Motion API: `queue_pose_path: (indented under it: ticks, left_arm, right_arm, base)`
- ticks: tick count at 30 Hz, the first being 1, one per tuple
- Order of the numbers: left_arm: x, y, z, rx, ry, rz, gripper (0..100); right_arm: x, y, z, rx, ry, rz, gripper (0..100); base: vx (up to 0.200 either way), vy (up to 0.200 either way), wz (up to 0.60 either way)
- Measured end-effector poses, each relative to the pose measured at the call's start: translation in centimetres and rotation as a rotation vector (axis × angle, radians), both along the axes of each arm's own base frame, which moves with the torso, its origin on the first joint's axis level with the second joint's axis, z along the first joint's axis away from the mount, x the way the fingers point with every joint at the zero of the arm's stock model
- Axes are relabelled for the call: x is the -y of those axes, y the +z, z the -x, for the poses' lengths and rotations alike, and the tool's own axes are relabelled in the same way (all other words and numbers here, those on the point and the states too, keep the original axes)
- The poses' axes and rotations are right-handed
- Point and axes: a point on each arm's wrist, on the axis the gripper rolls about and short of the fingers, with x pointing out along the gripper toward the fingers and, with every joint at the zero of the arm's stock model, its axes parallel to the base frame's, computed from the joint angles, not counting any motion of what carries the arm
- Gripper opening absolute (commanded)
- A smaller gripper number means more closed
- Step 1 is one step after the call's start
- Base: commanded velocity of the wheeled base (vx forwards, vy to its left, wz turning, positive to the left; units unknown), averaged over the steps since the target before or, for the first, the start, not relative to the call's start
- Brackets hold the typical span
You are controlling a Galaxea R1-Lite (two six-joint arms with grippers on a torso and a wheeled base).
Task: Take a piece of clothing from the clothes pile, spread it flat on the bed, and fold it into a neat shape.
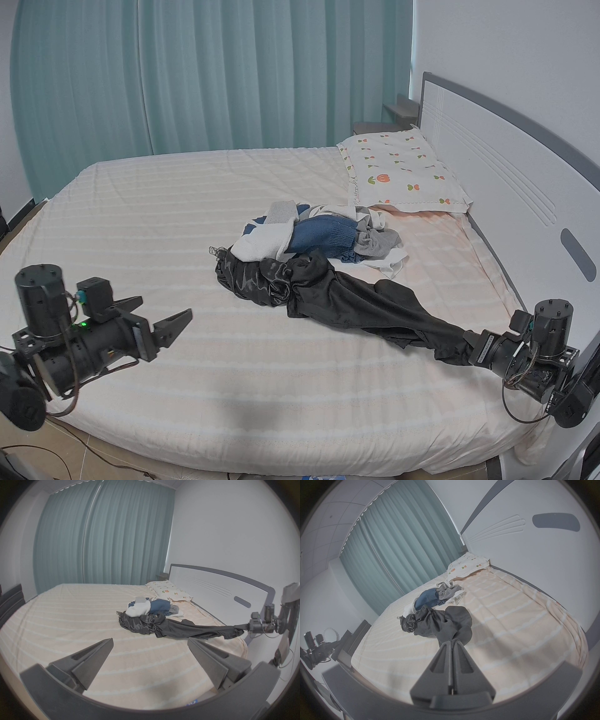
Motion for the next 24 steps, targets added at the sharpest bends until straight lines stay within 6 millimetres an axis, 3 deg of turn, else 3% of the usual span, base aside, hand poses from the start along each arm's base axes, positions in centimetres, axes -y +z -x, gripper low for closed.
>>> queue_pose_path:
  ticks: [15,24]
  left_arm:
    - [7.5,-9.2,-13.1,-0.12,0.015,0.068,100]
    - [12.5,-11.5,-18.9,-0.181,0.025,0.194,100]
  right_arm:
    - [0.4,0.2,-0.1,0.009,-0.018,0.001,0]
    - [0.4,0.2,0.0,0.001,-0.039,-0.045,0]
  base:
    - [0.0,0.0,0.0]
    - [0.0,0.0,0.0]
